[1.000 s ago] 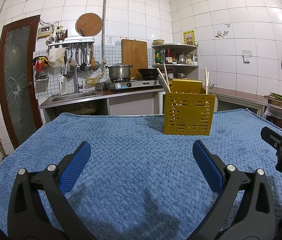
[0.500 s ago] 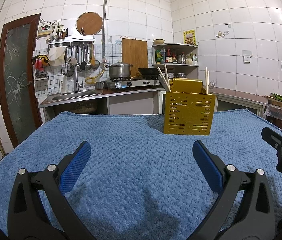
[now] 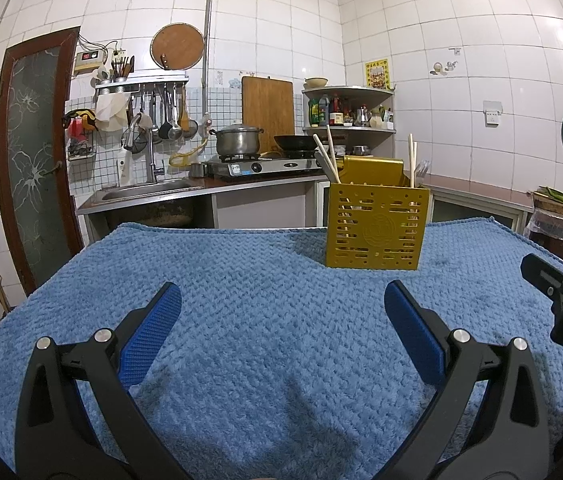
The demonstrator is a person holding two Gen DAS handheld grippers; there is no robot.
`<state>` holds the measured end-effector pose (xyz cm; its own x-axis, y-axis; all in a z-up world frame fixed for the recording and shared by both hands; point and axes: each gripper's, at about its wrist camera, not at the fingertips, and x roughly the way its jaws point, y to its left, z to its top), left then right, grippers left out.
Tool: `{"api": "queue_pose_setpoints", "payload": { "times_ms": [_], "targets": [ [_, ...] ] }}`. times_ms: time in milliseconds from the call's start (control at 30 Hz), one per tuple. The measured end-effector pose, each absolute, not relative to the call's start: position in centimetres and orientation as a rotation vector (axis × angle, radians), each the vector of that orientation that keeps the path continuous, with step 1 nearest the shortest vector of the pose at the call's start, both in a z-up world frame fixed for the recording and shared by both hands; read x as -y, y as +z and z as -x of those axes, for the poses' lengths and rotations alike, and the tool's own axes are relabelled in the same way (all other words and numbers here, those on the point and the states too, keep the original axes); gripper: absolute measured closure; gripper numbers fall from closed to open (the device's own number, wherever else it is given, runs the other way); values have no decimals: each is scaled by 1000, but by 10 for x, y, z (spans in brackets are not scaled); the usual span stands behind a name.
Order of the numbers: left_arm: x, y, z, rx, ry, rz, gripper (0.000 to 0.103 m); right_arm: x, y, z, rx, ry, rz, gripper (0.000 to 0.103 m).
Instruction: Organize utensils
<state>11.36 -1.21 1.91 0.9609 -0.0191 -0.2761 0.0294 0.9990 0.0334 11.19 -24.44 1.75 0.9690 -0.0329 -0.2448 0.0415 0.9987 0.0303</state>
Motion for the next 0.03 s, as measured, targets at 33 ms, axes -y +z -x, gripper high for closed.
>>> {"api": "queue_pose_setpoints", "payload": {
  "times_ms": [33],
  "targets": [
    [12,19,-113,-279,-25,-38,5,245,17,-112,-247,-38,-36,4]
  ]
}}
